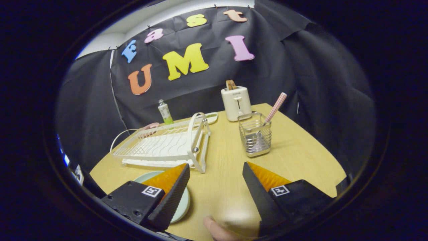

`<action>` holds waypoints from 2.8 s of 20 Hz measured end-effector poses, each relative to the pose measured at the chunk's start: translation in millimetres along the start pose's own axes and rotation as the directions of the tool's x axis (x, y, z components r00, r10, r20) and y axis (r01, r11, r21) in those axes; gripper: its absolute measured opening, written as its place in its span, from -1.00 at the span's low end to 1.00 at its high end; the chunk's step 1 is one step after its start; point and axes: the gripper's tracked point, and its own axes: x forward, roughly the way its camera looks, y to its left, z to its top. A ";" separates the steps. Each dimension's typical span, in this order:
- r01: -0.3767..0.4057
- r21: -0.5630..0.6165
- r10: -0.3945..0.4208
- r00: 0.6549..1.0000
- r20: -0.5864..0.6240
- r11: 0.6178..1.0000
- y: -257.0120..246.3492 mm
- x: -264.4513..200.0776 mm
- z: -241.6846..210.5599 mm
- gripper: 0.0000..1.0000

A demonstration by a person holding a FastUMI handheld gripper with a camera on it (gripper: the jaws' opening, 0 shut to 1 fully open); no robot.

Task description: Take the plate from the dish rack, then take the spoon from the basket and place it into the plate.

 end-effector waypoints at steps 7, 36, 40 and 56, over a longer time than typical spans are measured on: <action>0.133 -0.157 -0.095 0.969 0.227 0.979 -65.3 20.4 66.0 1.00; 0.086 -0.071 -0.082 0.995 0.056 0.994 -92.7 166.0 119.2 0.14; 0.110 -0.125 -0.104 0.993 0.055 0.986 -89.1 175.4 123.6 0.11; 0.137 -0.087 -0.108 0.954 0.281 0.987 -71.0 132.2 186.1 -0.70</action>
